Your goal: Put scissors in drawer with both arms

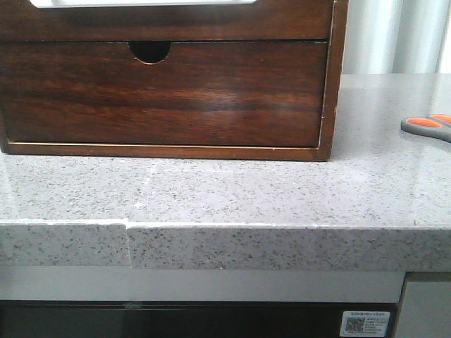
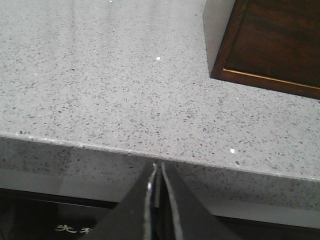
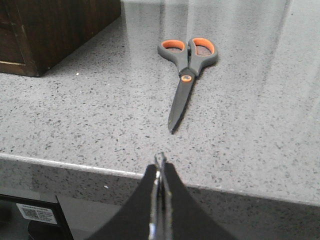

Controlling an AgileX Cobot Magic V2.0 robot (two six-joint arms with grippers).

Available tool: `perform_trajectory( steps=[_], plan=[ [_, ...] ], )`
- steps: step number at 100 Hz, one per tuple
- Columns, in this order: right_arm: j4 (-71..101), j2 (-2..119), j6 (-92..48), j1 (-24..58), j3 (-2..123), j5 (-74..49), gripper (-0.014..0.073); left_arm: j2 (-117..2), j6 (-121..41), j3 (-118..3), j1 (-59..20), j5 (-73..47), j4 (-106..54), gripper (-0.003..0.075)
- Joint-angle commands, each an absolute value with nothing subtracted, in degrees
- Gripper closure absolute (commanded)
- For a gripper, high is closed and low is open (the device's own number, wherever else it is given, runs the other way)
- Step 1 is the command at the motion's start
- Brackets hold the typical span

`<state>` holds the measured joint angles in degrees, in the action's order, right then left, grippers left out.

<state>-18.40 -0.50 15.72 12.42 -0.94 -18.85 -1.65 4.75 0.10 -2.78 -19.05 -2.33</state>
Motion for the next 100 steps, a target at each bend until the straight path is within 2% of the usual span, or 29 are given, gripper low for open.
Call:
perform_trajectory(
  steps=[1, 86, 92, 100],
  plan=[
    [-18.77, -1.74, 15.5, 12.0, -1.5, -17.66, 0.0634, -2.08, 5.01, 1.5, -2.73, -17.19, -2.85, 0.0739],
    [-19.93, -1.74, 15.5, 12.0, -1.5, -17.41, 0.0634, -2.08, 5.01, 1.5, -2.73, -16.35, -2.71, 0.0739],
    [-22.53, -1.74, 15.5, 12.0, -1.5, -14.78, 0.0634, -2.08, 5.01, 1.5, -2.73, -14.03, -6.9, 0.0739],
    [-19.57, -1.74, 15.5, 12.0, -1.5, -6.01, 0.0634, -2.08, 5.01, 1.4, -2.73, -11.27, -23.52, 0.0739]
  ],
)
